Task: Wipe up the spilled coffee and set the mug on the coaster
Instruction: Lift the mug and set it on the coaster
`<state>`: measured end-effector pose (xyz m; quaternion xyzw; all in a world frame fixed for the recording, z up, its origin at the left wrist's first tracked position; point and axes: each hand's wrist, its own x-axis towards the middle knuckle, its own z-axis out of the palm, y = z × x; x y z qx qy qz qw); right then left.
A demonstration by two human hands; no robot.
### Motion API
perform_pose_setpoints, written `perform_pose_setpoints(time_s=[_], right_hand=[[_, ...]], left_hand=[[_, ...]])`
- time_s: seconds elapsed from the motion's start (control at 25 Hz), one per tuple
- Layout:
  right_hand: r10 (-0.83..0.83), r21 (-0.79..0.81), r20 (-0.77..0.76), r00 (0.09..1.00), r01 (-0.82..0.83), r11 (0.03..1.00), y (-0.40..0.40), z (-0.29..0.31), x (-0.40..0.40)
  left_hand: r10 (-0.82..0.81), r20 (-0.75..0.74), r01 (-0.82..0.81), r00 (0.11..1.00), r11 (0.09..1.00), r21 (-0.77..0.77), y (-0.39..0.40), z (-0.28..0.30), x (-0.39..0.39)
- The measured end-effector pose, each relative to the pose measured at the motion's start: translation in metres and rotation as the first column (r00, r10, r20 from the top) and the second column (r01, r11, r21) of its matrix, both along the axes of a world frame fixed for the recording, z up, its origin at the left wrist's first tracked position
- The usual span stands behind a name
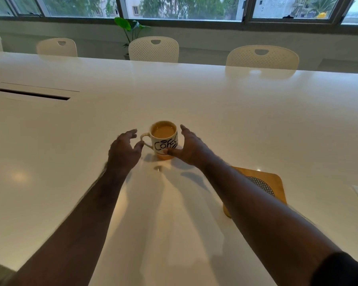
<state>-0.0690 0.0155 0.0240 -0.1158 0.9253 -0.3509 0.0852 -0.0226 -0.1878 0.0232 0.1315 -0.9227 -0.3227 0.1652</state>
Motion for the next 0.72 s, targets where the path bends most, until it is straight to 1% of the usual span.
perform_pose_setpoints(time_s=[0.08, 0.2, 0.28, 0.44, 0.52, 0.72], right_hand=[[0.009, -0.113, 0.050, 0.999, -0.004, 0.994, -0.004, -0.002, -0.005], [0.031, -0.269, 0.026, 0.999, -0.023, 0.963, -0.007, -0.007, -0.005], [0.032, -0.320, 0.008, 0.999, -0.028, 0.947, -0.008, -0.009, -0.005], [0.031, -0.312, 0.013, 0.999, -0.026, 0.950, -0.011, -0.011, -0.008], [0.026, -0.297, -0.014, 1.000, -0.029, 0.954, -0.013, -0.010, -0.008], [-0.024, -0.182, -0.045, 0.999, 0.015, 0.983, -0.014, -0.008, -0.013]], left_hand=[[0.003, -0.015, -0.003, 1.000, 0.999, 0.037, 0.003, 0.000, -0.005], [0.024, -0.057, -0.018, 0.998, 0.995, 0.095, 0.008, -0.002, -0.008], [0.029, -0.079, -0.021, 0.996, 0.995, 0.099, 0.008, -0.003, -0.009], [0.036, -0.100, -0.027, 0.994, 0.995, 0.096, 0.006, -0.004, -0.011], [0.033, -0.099, -0.023, 0.995, 0.994, 0.102, 0.006, -0.005, -0.011], [0.024, -0.113, -0.013, 0.993, 0.995, 0.099, 0.005, -0.006, -0.013]])
